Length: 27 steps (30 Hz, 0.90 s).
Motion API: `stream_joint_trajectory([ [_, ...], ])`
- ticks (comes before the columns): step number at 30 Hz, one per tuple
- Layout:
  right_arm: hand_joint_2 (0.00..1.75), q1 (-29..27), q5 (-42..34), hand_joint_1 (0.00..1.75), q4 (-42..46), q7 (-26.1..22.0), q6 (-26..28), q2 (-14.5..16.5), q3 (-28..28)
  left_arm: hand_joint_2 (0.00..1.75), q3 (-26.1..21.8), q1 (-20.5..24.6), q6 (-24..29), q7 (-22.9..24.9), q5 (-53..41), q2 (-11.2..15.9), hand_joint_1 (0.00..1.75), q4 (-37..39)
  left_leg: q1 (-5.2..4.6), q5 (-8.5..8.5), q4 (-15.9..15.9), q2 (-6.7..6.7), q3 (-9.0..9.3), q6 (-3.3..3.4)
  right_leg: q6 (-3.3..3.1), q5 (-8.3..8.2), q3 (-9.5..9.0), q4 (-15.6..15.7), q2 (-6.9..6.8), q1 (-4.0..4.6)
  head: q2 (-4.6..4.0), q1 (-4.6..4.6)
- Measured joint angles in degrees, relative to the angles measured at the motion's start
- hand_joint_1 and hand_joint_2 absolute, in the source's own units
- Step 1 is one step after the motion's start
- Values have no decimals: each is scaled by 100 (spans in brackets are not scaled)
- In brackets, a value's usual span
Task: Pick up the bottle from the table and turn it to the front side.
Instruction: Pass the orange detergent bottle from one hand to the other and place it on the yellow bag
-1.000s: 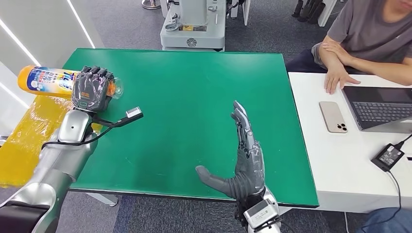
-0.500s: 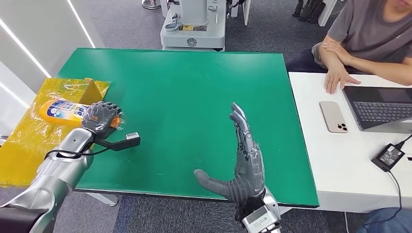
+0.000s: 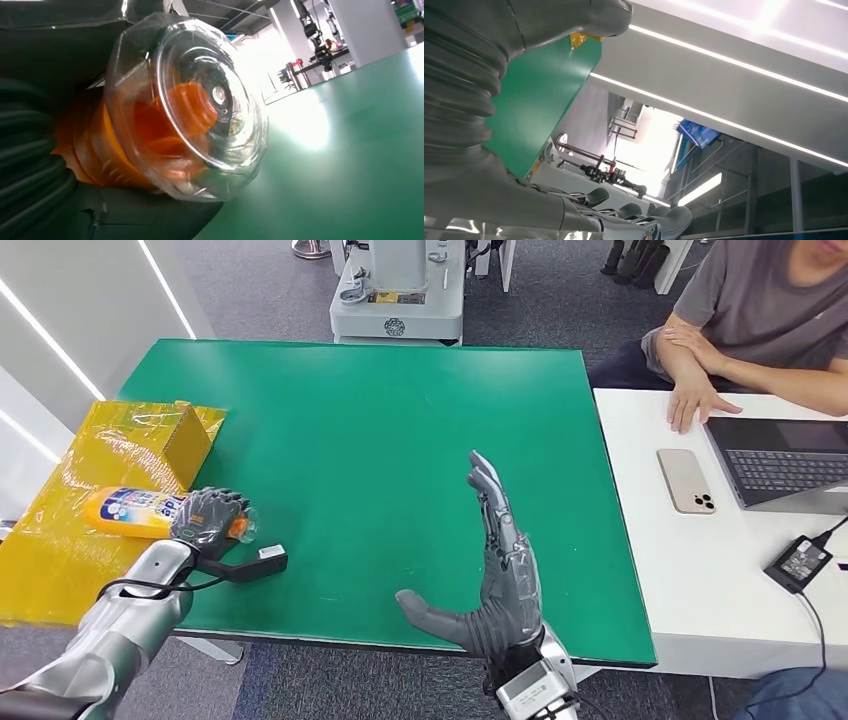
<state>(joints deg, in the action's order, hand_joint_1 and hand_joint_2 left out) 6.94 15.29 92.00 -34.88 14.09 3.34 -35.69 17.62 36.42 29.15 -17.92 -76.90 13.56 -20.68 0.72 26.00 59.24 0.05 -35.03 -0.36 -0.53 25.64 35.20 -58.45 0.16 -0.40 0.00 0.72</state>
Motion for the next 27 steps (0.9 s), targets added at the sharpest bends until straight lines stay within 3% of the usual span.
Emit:
stream_joint_trajectory([
  [8,175,98,-1,0,-49,9,-79,14,0,175,0,-68,222,0,-46,-127,175,58,0,0,0,-1,0,0,0,-1,0,0,-3,0,0,0],
  [9,175,104,-1,0,-56,8,-82,17,0,175,0,-69,222,0,-54,-143,141,62,0,0,0,-1,0,0,0,-1,0,0,-3,0,0,0],
  [12,175,127,-5,0,-79,7,-89,20,0,175,0,-68,224,5,-138,-182,10,71,0,0,1,-1,0,0,0,-1,0,0,-3,0,0,0],
  [13,175,134,-7,0,-86,7,-89,20,0,175,0,-65,231,10,-181,-197,0,73,0,0,1,-1,0,0,0,-1,1,0,-3,0,0,0],
  [27,175,163,-71,0,-108,-1,-100,20,0,175,0,0,281,104,-339,-334,0,74,0,0,1,-1,1,0,0,-1,0,0,-2,0,0,0],
])
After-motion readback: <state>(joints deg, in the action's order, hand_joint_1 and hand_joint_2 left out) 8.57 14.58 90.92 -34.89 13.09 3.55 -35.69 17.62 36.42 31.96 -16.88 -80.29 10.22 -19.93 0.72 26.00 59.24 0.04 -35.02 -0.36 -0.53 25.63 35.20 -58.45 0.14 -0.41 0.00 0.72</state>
